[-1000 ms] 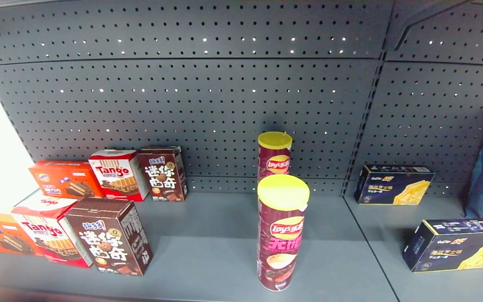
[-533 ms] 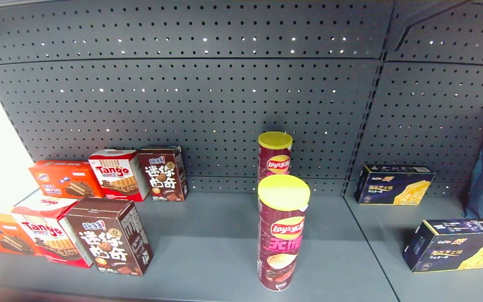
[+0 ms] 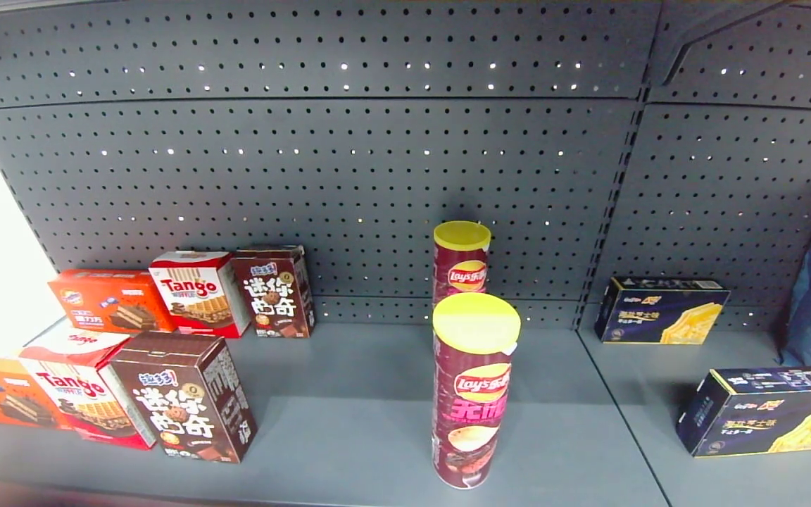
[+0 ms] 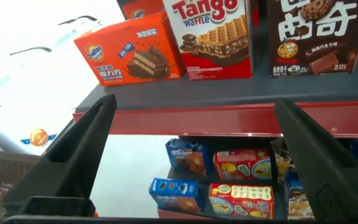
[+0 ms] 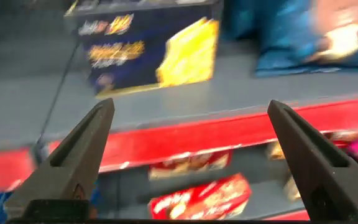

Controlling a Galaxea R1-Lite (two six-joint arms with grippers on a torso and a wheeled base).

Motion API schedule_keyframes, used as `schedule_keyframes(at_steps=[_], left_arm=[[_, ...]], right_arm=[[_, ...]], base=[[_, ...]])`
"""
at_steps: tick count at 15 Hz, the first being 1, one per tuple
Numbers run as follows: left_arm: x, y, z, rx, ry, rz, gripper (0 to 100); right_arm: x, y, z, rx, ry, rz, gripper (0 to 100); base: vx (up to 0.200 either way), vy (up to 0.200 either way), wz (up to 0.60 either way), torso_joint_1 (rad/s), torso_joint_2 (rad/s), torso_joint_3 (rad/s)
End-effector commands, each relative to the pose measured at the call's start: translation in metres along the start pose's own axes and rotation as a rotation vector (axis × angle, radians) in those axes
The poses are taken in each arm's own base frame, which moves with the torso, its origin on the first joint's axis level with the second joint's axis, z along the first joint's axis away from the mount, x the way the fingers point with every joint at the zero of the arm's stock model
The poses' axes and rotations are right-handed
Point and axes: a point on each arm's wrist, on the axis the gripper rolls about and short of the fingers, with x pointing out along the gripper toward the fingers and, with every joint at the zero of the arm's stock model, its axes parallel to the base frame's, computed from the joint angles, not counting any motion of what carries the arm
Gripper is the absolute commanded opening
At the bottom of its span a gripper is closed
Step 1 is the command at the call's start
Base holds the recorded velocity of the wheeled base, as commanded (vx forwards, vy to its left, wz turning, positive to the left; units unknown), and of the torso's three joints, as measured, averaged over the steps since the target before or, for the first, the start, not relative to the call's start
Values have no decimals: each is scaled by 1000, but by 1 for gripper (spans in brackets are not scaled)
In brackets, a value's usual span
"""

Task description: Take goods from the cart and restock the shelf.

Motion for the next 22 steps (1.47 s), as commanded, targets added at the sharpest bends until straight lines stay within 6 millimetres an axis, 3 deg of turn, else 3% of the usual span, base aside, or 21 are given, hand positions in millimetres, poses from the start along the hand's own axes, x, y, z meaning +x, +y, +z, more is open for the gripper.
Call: schedule_keyframes(at_steps=[1, 2, 3, 14, 16, 18, 19, 20, 22], left_arm=[[0, 0, 0, 2, 6, -1, 100], [0, 0, 0, 1, 6, 0, 100], [0, 0, 0, -9, 3, 0, 100], [-1, -2, -2, -111, -34, -56, 100], [0, -3, -4, -214, -40, -81, 100], [1, -7, -1, -216, -136, -222, 100], [-1, -12, -1, -210, -171, -463, 100], [-1, -13, -1, -221, -167, -509, 100], [1, -8, -2, -185, -138, -265, 100]], right_arm=[[1, -2, 1, -12, 8, 152, 100], [1, -3, 0, -13, 9, 166, 100], [-3, -6, -1, -14, -53, 297, 100], [-5, -6, -2, -12, -78, 263, 100], [-5, -6, -2, -12, -78, 263, 100], [-5, -6, -2, -12, -78, 263, 100], [-5, -6, -2, -12, -78, 263, 100], [-5, -6, -2, -12, -78, 263, 100], [-5, -6, -1, -11, -79, 263, 100]], base=[[0, 0, 0, 0, 0, 0], [0, 0, 0, 0, 0, 0], [0, 0, 0, 0, 0, 0], [0, 0, 0, 0, 0, 0], [0, 0, 0, 0, 0, 0], [0, 0, 0, 0, 0, 0], [0, 0, 0, 0, 0, 0], [0, 0, 0, 0, 0, 0], [0, 0, 0, 0, 0, 0]])
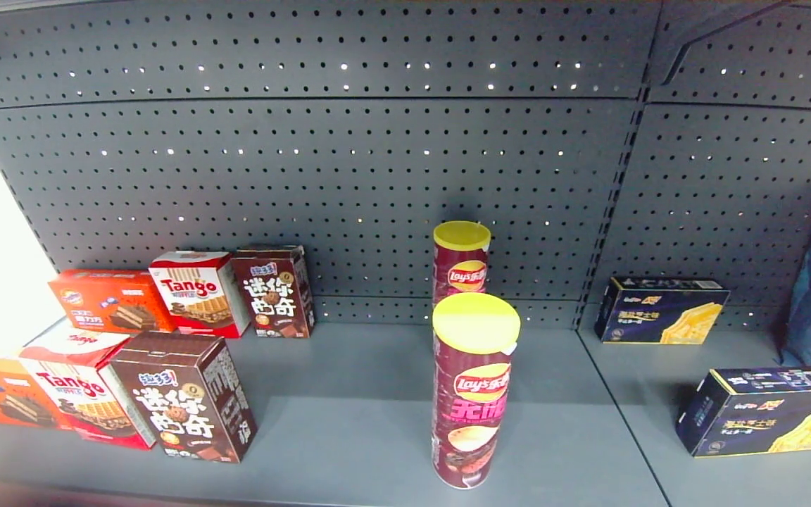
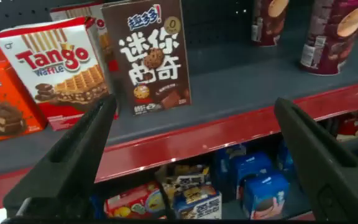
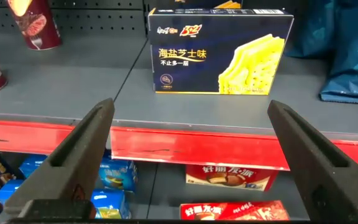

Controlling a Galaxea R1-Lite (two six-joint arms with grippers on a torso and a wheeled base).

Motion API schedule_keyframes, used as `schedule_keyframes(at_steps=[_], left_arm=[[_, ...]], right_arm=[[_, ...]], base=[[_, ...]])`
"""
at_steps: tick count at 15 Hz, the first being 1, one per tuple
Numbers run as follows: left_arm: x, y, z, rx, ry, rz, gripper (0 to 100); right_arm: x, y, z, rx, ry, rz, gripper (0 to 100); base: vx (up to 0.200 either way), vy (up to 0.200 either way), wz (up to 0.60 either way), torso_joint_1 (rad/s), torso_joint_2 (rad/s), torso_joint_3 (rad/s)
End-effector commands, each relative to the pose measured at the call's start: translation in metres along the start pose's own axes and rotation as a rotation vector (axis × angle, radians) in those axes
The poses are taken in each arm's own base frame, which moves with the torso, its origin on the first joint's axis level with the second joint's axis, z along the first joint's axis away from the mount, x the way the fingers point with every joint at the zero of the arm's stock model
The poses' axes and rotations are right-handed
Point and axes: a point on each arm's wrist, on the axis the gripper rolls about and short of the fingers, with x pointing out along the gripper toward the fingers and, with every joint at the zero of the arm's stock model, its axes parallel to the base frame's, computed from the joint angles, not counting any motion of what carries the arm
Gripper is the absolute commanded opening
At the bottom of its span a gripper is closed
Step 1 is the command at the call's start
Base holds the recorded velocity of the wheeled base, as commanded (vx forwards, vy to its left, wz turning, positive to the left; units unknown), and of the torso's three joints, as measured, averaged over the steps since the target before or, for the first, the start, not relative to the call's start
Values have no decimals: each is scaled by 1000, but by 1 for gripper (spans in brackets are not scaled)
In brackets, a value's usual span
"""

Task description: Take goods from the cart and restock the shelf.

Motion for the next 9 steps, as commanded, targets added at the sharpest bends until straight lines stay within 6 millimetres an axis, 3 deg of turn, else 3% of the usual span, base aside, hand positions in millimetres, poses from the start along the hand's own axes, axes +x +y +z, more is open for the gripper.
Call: schedule_keyframes(at_steps=[1, 2, 4, 6, 7, 9], left_arm=[[-2, 8, -2, 86, 50, 375, 100], [-2, 10, -2, 97, 62, 471, 100], [-2, 10, -2, 104, 61, 452, 100], [0, 3, -4, 28, 40, 137, 100], [0, 1, -6, 43, 55, 58, 100], [0, 3, -7, 58, 76, 138, 100]], right_arm=[[0, 0, 0, 0, -1, 1, 100], [0, 0, 0, 0, -1, 1, 100], [0, 0, 0, 0, -1, 1, 100], [0, 0, 0, 0, -1, 1, 100], [0, 0, 0, 0, -1, 1, 100], [0, 0, 0, 0, -1, 1, 100]], base=[[0, 0, 0, 0, 0, 0], [0, 0, 0, 0, 0, 0], [0, 0, 0, 0, 0, 0], [0, 0, 0, 0, 0, 0], [0, 0, 0, 0, 0, 0], [0, 0, 0, 0, 0, 0]])
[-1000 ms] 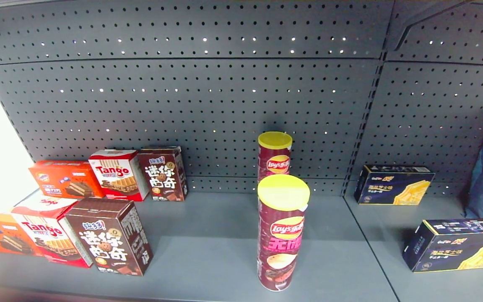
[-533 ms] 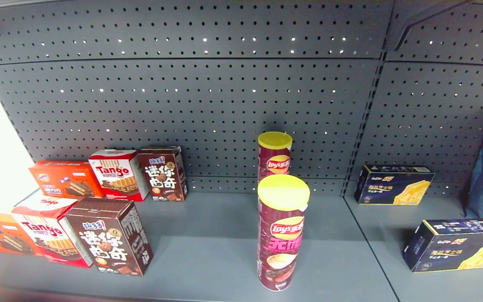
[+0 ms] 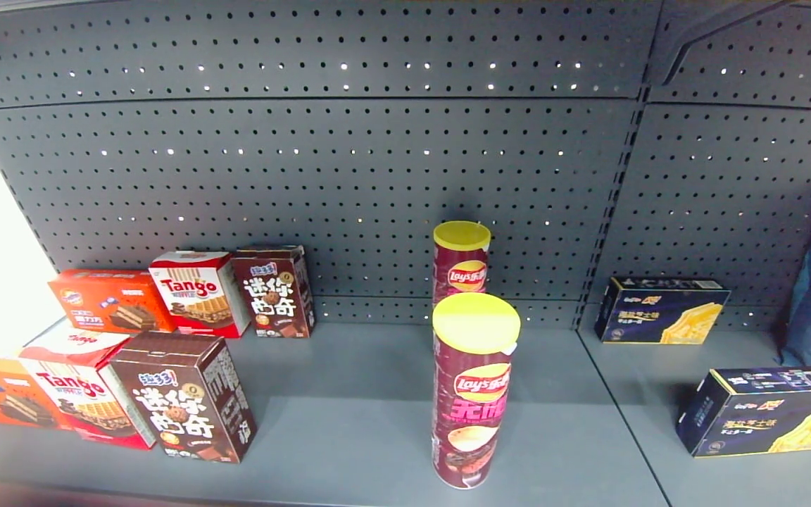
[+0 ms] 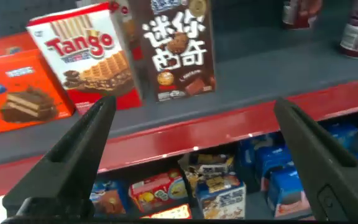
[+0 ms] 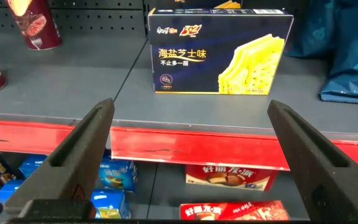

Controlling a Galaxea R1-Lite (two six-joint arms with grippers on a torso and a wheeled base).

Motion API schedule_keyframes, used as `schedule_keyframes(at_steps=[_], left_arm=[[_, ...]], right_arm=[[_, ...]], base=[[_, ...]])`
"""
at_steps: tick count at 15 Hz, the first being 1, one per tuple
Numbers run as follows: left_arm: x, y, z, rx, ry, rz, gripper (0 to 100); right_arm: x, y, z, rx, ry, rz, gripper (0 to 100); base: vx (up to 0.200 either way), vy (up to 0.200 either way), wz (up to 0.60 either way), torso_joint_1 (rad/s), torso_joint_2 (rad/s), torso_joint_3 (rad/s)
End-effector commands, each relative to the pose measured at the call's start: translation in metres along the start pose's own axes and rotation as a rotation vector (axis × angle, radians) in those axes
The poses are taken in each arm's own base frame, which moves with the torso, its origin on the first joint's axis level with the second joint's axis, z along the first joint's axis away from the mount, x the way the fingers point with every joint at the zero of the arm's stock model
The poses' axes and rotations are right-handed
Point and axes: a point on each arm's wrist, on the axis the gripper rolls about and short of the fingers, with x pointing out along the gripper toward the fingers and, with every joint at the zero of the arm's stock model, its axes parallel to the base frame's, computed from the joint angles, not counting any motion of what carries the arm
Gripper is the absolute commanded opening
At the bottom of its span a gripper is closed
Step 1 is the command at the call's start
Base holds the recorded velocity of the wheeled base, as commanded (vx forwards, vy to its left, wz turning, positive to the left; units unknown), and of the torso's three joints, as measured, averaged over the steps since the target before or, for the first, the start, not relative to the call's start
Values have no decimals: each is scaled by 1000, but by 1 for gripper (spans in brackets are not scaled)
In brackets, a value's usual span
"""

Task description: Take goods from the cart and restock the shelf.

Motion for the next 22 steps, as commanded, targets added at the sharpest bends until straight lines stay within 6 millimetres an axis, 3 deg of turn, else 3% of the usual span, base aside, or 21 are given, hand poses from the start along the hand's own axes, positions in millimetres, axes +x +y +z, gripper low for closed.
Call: schedule_keyframes(at_steps=[1, 5, 22], left_arm=[[0, 1, -2, -7, 27, 70, 100], [0, 1, -2, -76, 26, 64, 100], [0, 1, -2, -94, 24, 68, 100]], right_arm=[[0, 0, 0, 0, -1, 1, 100], [0, 0, 0, 0, -1, 1, 100], [0, 0, 0, -2, -1, 6, 100]], base=[[0, 0, 0, 0, 0, 0], [0, 0, 0, 0, 0, 0], [-12, 0, -35, 0, 0, 0]])
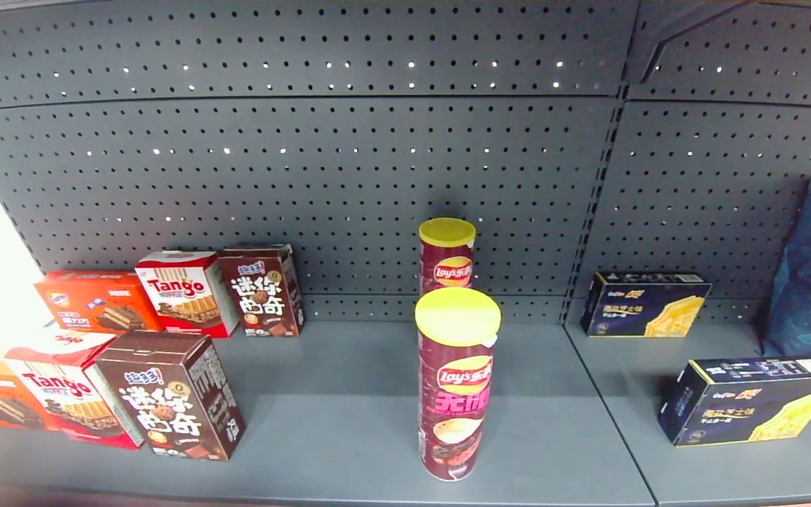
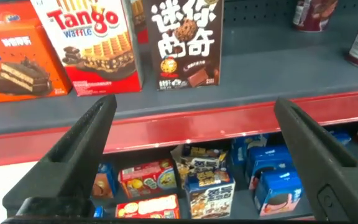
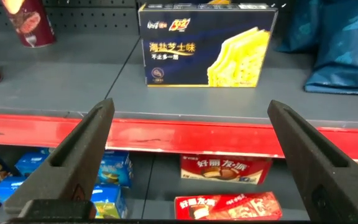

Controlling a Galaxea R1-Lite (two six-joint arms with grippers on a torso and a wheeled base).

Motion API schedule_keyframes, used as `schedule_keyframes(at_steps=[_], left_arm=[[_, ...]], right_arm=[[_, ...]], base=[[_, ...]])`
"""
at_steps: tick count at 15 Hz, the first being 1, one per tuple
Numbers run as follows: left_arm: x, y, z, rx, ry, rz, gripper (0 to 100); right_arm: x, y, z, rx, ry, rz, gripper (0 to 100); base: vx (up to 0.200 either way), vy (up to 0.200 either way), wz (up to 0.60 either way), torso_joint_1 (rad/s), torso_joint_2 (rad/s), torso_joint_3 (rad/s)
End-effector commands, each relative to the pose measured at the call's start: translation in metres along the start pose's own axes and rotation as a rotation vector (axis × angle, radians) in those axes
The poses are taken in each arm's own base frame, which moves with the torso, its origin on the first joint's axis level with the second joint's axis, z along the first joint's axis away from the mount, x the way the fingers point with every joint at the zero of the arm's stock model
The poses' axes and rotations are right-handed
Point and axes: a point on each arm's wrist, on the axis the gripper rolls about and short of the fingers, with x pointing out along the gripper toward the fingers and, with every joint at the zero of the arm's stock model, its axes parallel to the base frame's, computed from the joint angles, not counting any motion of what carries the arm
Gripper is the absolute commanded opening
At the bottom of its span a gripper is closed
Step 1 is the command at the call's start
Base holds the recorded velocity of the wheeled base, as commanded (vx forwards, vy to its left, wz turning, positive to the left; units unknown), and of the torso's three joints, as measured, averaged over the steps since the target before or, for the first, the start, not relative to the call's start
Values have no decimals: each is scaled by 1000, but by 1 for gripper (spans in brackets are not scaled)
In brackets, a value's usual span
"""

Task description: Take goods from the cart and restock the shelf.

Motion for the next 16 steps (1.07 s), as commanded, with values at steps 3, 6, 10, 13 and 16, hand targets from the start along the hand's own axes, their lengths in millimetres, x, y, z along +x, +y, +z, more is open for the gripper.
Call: schedule_keyframes(at_steps=[3, 6, 10, 13, 16], left_arm=[[0, 0, 0, 2, 0, -2, 100], [0, 0, 0, 3, 0, 0, 100], [0, 0, 0, 5, 0, 0, 100], [0, 0, 0, 0, 0, -2, 100], [0, 0, 0, 3, 1, -2, 100]], right_arm=[[0, 0, 0, 0, -2, 1, 100], [0, 0, 0, 0, -2, 1, 100], [0, 0, 0, 0, -2, 1, 100], [0, 0, 0, 0, -2, 1, 100], [0, 0, 0, 0, -2, 1, 100]], base=[[0, 0, 0, 0, 0, 0], [0, 0, 0, 0, 0, 0], [0, 0, 0, 0, 0, 0], [67, 0, 0, -1, 2, -1], [0, 0, 0, 0, 0, 0]])
